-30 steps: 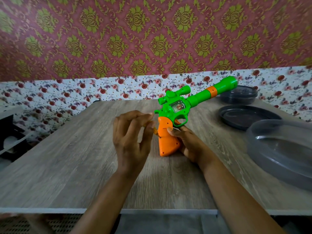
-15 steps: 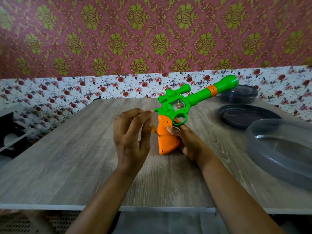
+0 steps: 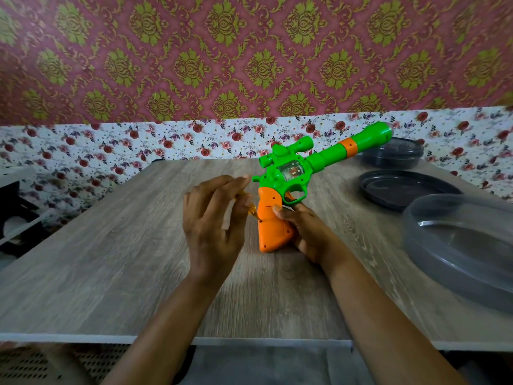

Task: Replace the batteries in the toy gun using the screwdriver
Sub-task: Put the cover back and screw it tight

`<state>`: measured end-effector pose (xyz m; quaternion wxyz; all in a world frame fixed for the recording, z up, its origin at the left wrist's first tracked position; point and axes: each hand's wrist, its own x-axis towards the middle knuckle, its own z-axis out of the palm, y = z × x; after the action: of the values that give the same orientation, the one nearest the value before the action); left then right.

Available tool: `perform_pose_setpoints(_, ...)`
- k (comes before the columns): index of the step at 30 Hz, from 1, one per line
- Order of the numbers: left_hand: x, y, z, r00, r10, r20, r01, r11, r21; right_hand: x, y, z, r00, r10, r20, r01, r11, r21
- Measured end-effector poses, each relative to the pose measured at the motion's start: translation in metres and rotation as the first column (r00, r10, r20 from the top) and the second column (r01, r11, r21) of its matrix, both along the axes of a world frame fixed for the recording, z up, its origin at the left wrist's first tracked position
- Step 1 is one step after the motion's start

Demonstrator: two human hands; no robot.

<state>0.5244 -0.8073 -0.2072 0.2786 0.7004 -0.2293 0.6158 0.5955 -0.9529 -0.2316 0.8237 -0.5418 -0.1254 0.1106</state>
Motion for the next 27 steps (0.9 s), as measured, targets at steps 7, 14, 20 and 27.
perform_pose_setpoints(7, 0.0007, -0.0063, -0.0006, 1.000, 0.005, -0.018, -0.005, 0.999, 0.033, -0.0005, -0.0013, 0.0000, 1.000, -0.007, -0.020, 0.007, 1.000, -0.013)
perform_pose_setpoints(14, -0.0003, 0.0006, -0.0012, 0.999, -0.048, -0.012, 0.048, 0.999, -0.007, -0.0010, -0.0013, -0.0007, 1.000, -0.002, -0.029, 0.002, 1.000, -0.011)
perform_pose_setpoints(20, -0.0001, -0.0048, 0.0000, 0.999, 0.000, -0.041, -0.002, 0.999, -0.039, 0.0004, -0.0019, -0.0009, 1.000, 0.002, -0.029, -0.003, 1.000, -0.021)
perform_pose_setpoints(27, 0.0006, -0.0050, 0.0000, 0.997, -0.020, -0.078, 0.021, 1.000, 0.018, 0.0003, -0.0016, -0.0021, 1.000, -0.003, -0.031, 0.003, 1.000, -0.015)
